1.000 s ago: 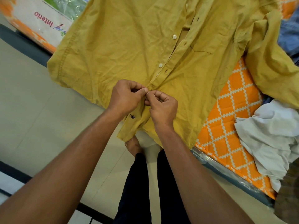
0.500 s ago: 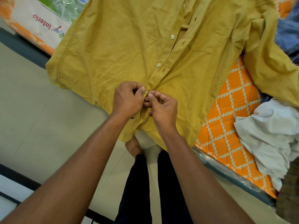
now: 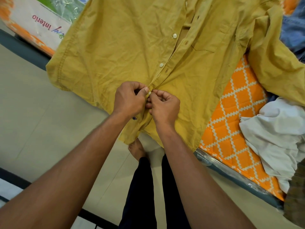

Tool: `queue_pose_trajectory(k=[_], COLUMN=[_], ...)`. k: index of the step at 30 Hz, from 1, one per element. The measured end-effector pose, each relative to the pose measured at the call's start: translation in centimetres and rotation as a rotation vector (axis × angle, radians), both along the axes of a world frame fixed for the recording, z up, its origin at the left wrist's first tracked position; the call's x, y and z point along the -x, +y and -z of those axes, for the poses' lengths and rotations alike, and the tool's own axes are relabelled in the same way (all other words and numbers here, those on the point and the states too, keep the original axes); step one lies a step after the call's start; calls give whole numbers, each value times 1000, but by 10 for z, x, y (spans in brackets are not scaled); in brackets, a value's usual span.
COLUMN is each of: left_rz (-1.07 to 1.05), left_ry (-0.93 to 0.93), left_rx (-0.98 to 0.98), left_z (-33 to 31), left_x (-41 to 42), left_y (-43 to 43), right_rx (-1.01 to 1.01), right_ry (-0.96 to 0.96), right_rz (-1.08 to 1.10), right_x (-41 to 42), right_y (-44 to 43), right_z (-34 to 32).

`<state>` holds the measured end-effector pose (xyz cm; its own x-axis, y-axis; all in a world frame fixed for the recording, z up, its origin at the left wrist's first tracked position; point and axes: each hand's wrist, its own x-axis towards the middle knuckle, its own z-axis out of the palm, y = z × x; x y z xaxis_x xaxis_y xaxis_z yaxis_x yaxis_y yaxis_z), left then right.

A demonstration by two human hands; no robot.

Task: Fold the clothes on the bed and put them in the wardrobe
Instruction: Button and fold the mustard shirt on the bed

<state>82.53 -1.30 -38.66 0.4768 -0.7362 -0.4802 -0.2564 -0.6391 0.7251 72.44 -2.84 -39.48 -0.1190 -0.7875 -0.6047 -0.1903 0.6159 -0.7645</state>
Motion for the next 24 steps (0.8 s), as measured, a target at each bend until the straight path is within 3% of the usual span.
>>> queue_pose_trajectory(k=[10, 24], left_rz=[-69, 33], left_ry=[34, 39], left_rx=[-26, -35], left_z=[1, 5], left_x=[3, -10], left_y=[-2, -5], right_rx=[76, -72], right_ry=[-121, -61], right_rz=[45, -72], right_x=[7, 11], right_y=[12, -3], right_z=[3, -4])
